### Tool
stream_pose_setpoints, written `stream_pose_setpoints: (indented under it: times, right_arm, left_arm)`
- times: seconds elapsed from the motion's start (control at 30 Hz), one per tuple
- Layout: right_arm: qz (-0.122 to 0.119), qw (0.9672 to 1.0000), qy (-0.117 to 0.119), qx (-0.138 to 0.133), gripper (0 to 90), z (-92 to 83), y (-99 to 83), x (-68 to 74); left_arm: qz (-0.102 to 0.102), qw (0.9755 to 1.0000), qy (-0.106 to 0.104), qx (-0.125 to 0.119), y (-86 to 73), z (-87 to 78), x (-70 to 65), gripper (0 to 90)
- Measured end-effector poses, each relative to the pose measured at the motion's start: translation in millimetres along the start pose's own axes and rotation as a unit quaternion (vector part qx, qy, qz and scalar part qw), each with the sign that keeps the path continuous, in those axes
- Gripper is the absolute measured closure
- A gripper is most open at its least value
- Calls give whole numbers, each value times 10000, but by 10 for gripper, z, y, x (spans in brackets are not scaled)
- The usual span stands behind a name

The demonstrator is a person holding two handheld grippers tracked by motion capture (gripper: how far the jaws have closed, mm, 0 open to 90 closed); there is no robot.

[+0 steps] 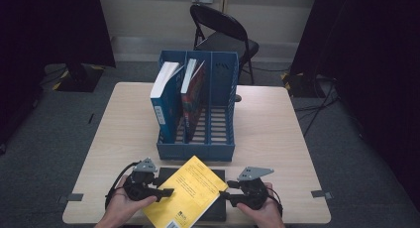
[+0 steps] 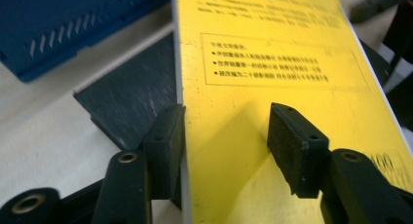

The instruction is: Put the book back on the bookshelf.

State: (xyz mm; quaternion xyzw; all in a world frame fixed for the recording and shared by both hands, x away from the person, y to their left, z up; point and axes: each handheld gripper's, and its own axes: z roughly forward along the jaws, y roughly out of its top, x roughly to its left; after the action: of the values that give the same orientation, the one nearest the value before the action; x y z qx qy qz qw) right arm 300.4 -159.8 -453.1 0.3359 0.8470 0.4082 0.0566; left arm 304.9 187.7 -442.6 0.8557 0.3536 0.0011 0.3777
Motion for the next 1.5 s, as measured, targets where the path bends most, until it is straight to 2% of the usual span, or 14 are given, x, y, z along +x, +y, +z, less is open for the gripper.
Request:
stream_pose_setpoints:
  times: [0.07,0.43,0.5,0.57,0.7,0.87,1.03,1.07,1.13,1.27,1.33,1.4,1.47,1.5]
  right_arm:
    - [14,10000,17,-18,559,29,35,-31]
    - [-213,9997,-129,18,613,209,256,-111]
    - [-222,9996,-162,11,634,250,297,-115]
    - [-295,9992,-250,-35,647,298,338,-110]
    - [-270,9992,-276,-76,634,335,358,-95]
    - [-271,9996,-81,-16,622,302,276,-26]
    - [-239,9997,-47,19,603,322,301,-55]
    - [-242,9997,-41,26,603,335,316,-67]
    - [-282,9996,-92,36,616,350,338,-68]
    - [-302,9994,-187,45,628,389,390,-87]
    - [-266,9994,-208,16,633,414,409,-101]
    - [-222,9995,-223,-41,640,430,405,-101]
    - [-210,9994,-253,-62,641,428,398,-91]
    - [-211,9994,-255,-49,641,428,399,-88]
  left_arm:
    - [-54,10000,-49,8,-39,-29,-2,493]
    - [-24,9998,-154,101,-189,-169,-46,532]
    - [-5,9999,-118,72,-196,-177,-57,537]
    - [61,10000,-42,51,-178,-183,-44,558]
    - [-158,9999,-51,-35,-126,-112,34,480]
    - [-266,9996,-38,-112,-61,-63,114,491]
    - [-330,9994,48,-37,-9,-41,114,470]
    - [-265,9996,124,-13,-11,-49,90,472]
    - [-220,9997,114,74,-12,-55,64,457]
    - [-214,9998,45,39,-59,-72,35,454]
    - [-310,9995,46,-67,-78,-75,41,470]
    - [-315,9992,126,-203,-83,-76,51,486]
    - [-265,9993,205,-181,-46,-41,64,436]
    - [-341,9988,283,-202,-18,-25,74,419]
